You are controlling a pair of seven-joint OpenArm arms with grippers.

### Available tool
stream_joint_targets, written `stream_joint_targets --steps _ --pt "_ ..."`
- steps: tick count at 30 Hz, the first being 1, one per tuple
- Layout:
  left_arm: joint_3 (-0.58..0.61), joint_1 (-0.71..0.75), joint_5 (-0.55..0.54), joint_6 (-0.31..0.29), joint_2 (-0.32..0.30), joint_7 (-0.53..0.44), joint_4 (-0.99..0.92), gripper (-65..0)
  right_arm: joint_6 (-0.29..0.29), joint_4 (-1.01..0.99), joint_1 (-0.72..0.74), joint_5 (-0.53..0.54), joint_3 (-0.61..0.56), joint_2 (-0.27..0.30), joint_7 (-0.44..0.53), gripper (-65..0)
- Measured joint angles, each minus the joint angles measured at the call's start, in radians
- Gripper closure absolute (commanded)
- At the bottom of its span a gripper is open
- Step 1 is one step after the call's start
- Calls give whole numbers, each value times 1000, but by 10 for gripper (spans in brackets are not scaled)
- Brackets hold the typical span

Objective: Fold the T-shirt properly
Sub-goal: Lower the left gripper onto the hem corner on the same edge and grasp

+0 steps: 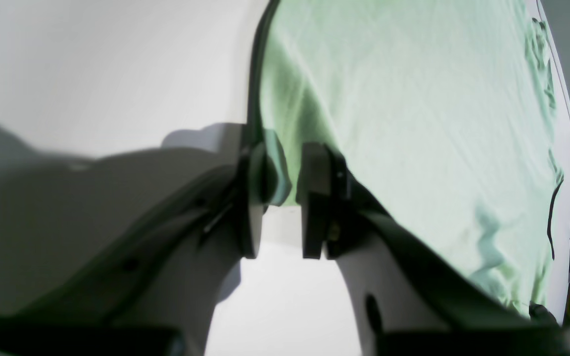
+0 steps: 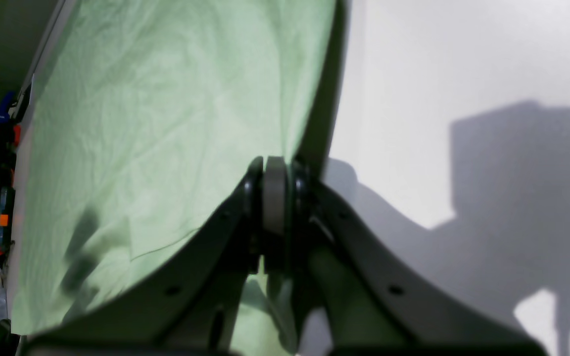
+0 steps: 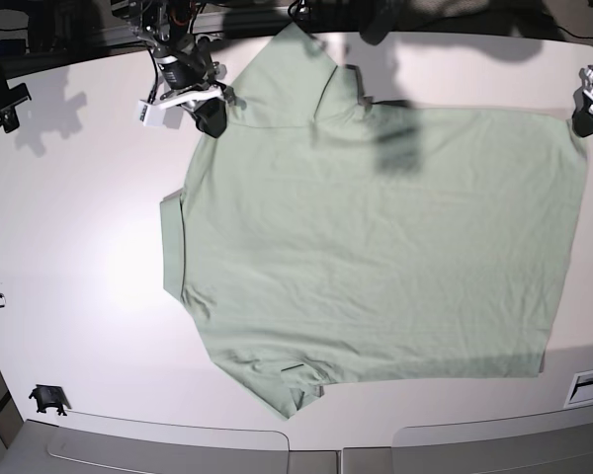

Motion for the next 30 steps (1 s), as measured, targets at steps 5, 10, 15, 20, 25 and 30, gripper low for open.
stream_joint_targets --steps 5,10,15,20,25,30 --pt "0 0 -2 0 0 0 0 -22 0 0 0 0 0 0 0 0" --pt "0 0 -2 0 0 14 0 -62 0 0 0 0 0 0 0 0" --pt "0 0 -2 0 3 14 0 -147 0 0 0 0 0 0 0 0" --pt "0 0 -2 0 5 14 0 -147 0 0 0 0 0 0 0 0" --pt "0 0 -2 0 5 14 0 -147 0 0 0 0 0 0 0 0" --pt "0 0 -2 0 5 14 0 -147 0 0 0 0 0 0 0 0"
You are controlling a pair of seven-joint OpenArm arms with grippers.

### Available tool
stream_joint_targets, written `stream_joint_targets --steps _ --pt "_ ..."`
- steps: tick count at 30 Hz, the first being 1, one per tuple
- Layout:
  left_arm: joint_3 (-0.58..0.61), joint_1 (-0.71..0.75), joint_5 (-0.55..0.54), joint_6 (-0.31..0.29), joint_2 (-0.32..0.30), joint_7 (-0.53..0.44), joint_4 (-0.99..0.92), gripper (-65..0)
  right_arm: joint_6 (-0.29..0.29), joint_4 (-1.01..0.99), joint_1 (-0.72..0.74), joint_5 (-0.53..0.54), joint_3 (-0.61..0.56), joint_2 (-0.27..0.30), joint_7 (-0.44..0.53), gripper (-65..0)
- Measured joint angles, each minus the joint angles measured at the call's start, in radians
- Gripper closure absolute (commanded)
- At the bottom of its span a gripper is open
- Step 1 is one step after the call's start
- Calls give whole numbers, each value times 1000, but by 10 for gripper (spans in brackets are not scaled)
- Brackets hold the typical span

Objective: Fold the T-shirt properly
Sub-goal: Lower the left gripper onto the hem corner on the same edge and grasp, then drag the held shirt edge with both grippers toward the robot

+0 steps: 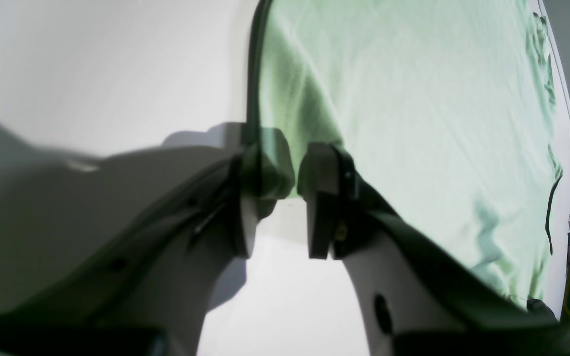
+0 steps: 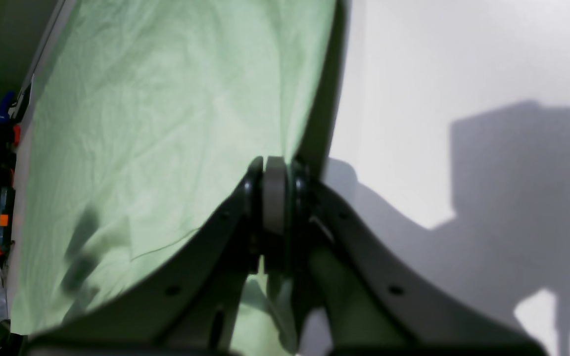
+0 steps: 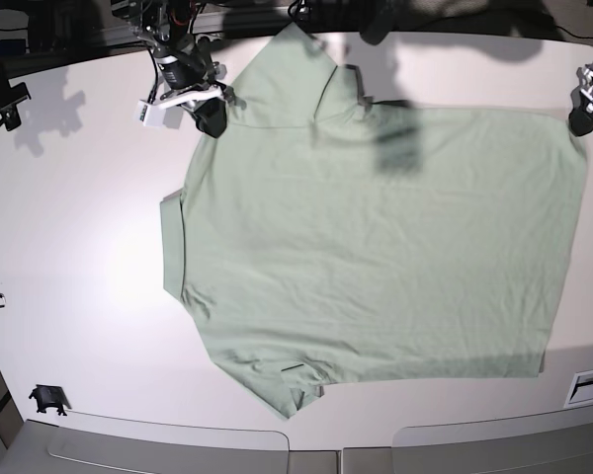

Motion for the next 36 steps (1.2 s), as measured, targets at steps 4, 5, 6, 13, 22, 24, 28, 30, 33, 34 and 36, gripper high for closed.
stream_joint_targets --steps 4,5,6,13,22,24,28,30,33,34,36 --pt "0 0 0 0 0 0 0 -147 0 0 0 0 0 0 0 0" --pt "0 0 0 0 0 0 0 -147 0 0 0 0 0 0 0 0" --pt "0 0 0 0 0 0 0 -146 0 0 0 0 0 0 0 0" --pt "0 0 0 0 0 -3 0 0 0 0 0 0 0 0 0 0" --pt "0 0 0 0 0 -19 0 0 8 0 0 0 0 0 -2 0" --pt "0 0 0 0 -3 -14 0 0 55 3 -1 -2 7 3 -45 0" --pt "0 8 -1 0 -27 35 0 0 126 51 -34 4 26 0 -137 0" --pt "0 18 -42 0 -39 62 0 0 122 98 -68 5 51 -3 -139 0" --pt "0 47 -120 0 -56 105 0 0 137 175 -116 11 86 -11 -172 0" --pt "0 59 -138 0 -63 121 0 0 129 200 -129 8 105 -7 -169 0" --pt "0 88 -201 0 -77 152 0 0 127 243 -154 5 136 6 -166 0"
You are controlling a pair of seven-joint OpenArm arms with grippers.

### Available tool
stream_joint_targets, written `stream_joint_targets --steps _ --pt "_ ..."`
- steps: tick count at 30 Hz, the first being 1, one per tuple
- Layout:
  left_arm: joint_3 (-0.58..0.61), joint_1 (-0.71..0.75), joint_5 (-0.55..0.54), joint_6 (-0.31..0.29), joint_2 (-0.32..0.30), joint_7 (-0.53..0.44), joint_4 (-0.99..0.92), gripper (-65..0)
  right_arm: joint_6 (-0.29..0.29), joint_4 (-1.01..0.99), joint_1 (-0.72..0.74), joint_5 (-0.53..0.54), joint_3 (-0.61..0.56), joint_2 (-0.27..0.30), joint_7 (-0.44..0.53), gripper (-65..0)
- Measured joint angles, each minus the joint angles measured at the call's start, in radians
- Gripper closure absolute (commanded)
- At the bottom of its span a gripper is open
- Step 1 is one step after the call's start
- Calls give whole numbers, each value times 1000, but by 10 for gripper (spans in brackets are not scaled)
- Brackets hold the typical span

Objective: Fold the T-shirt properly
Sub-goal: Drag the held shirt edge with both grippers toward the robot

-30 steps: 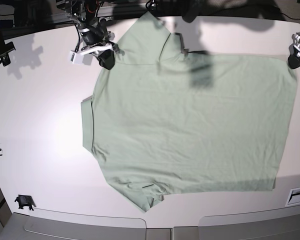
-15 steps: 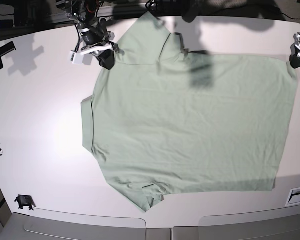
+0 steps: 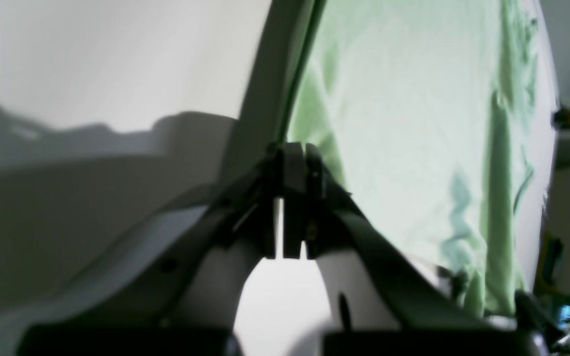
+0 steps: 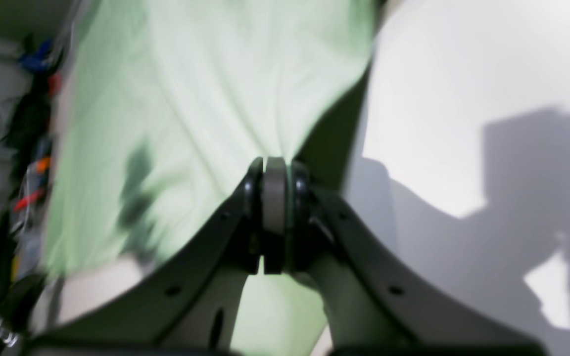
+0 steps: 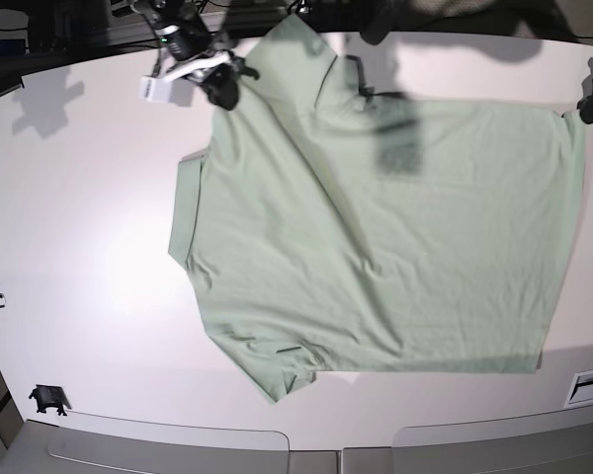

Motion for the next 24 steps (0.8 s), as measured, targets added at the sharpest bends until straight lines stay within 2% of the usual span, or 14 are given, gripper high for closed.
stream_joint_targets --steps 2,9,13,15,19,23,24 --pt "-3 27 -55 0 -6 40 0 0 -2 39 -26 6 24 18 5 0" --pt "-151 126 -58 -1 -6 140 3 0 29 154 -141 10 104 53 -8 0" --pt "-214 207 -61 0 -7 145 62 0 31 205 -187 22 160 61 -18 0" --pt "-229 248 -61 0 -6 146 105 0 30 223 -206 76 188 62 -48 0" --pt "-232 308 -59 0 -6 147 184 0 70 236 -222 107 214 61 -64 0" --pt "-232 312 -62 -1 -6 163 201 0 71 236 -214 119 214 61 -60 0" --pt "-232 314 -60 0 0 163 202 -72 71 236 -214 119 213 61 -60 0"
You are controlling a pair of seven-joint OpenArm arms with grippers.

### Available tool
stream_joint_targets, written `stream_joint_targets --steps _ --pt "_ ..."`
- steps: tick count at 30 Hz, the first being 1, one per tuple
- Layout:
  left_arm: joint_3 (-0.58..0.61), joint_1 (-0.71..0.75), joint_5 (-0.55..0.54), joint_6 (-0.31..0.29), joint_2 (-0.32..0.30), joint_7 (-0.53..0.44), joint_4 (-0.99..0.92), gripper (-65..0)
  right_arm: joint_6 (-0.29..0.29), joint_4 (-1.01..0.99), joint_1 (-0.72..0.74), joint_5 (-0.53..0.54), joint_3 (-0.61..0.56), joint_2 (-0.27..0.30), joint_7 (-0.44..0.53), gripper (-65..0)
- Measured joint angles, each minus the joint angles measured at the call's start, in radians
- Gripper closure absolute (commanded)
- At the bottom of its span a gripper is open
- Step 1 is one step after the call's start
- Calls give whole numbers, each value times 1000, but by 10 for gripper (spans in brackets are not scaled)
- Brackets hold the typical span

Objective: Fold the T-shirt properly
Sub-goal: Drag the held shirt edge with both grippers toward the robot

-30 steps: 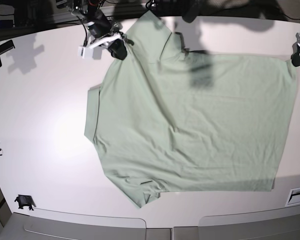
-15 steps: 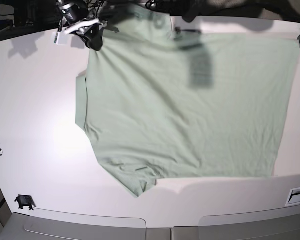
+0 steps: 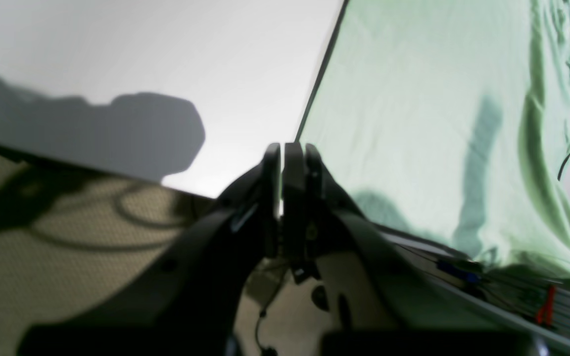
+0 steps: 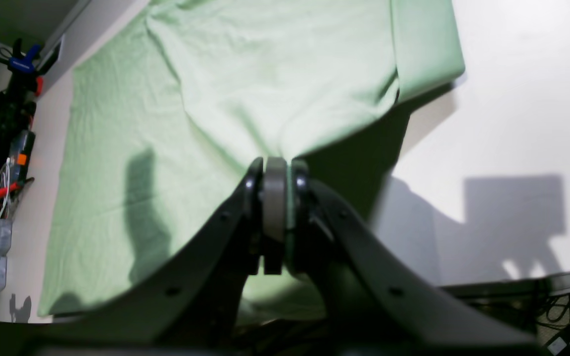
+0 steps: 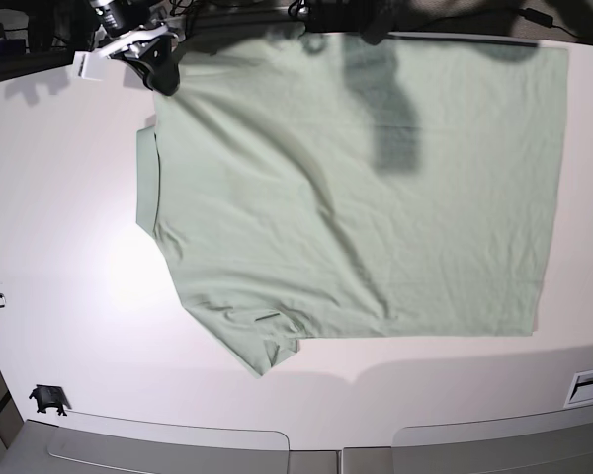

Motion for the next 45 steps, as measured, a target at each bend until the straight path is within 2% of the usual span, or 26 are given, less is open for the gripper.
stream_joint_targets --steps 2,3,9,18,27,31,33,40,45 --pt "0 0 0 0 21 0 0 -199 0 0 0 0 0 -1 0 0" --pt "1 0 -1 0 35 5 0 -220 0 0 0 0 0 0 0 0" --pt "10 0 -1 0 97 23 0 -220 0 0 3 0 0 0 1 0" --pt "165 -9 0 0 103 -19 0 -220 0 0 3 0 0 0 12 0" --pt "186 -49 3 0 103 -61 0 -222 0 0 3 27 0 6 15 0" --pt "186 -55 51 0 105 -81 0 -238 0 0 3 26 0 6 15 0" --pt "186 -55 74 0 105 -125 0 -238 0 0 3 26 0 6 15 0" --pt "186 -55 75 0 105 -170 0 -237 0 0 2 26 0 6 15 0" --pt "185 -56 215 -4 105 -245 0 -237 0 0 3 26 0 6 15 0"
